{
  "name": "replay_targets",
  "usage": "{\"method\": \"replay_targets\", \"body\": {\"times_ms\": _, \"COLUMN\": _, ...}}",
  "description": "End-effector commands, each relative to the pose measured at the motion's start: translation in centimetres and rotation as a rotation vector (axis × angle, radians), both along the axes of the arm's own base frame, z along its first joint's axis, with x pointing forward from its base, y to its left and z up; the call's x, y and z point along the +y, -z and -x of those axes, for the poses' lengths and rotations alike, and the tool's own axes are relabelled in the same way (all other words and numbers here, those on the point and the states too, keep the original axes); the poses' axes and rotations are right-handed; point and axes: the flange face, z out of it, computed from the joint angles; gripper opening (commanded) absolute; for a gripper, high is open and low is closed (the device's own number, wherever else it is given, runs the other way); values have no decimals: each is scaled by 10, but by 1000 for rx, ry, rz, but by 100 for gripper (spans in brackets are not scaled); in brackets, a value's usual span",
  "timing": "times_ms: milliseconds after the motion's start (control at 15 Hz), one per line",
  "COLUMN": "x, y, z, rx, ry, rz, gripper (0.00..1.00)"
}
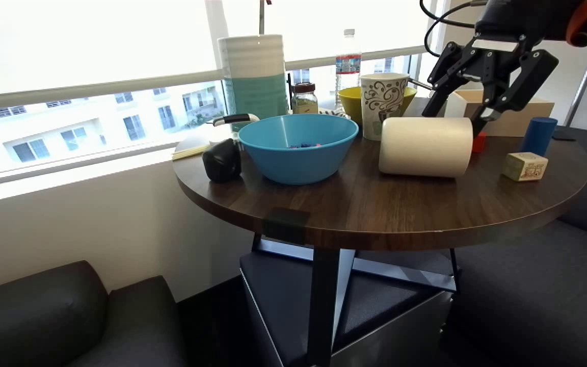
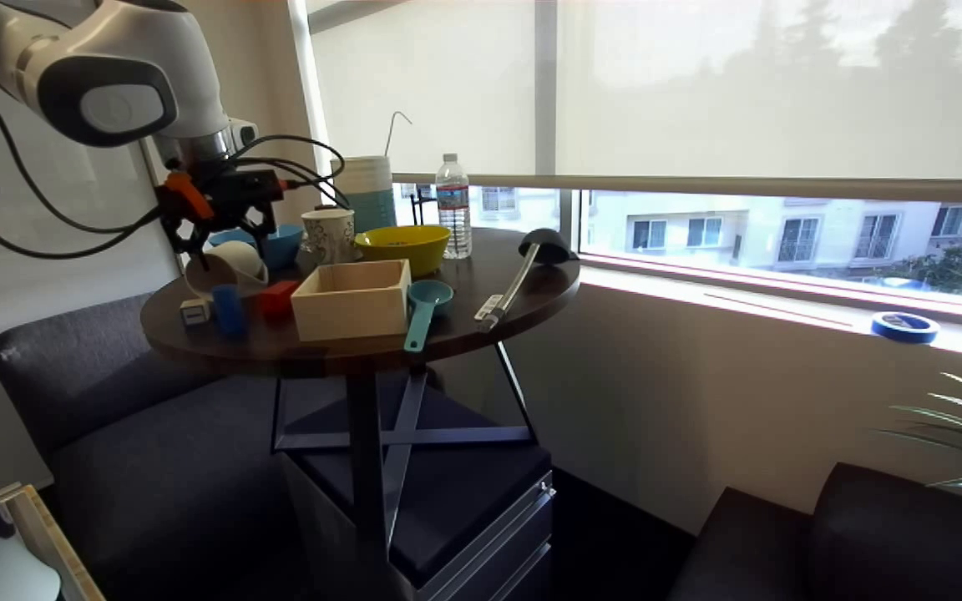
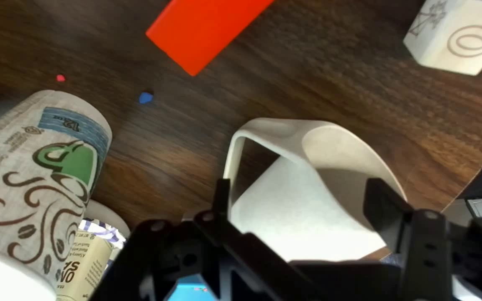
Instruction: Lift the laying mug cup and position it upright on the table
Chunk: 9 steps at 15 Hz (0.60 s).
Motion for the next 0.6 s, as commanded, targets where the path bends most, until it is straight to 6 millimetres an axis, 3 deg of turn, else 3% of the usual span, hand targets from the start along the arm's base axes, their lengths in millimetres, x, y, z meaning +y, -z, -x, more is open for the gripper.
{"method": "replay_targets", "body": {"times_ms": 0, "x": 0, "y": 1, "z": -5, "rx": -24, "ry": -2, "rz": -41, "gripper": 66}}
{"method": "replay_targets", "body": {"times_ms": 200, "x": -1, "y": 1, "z": -6, "rx": -32, "ry": 0, "rz": -52, "gripper": 76}}
{"method": "replay_targets", "body": {"times_ms": 333, "x": -3, "y": 0, "z": -6, "rx": -41, "ry": -2, "rz": -58, "gripper": 96}}
{"method": "replay_targets", "body": {"times_ms": 533, "x": -9, "y": -1, "z": -10, "rx": -69, "ry": 9, "rz": -67, "gripper": 100}}
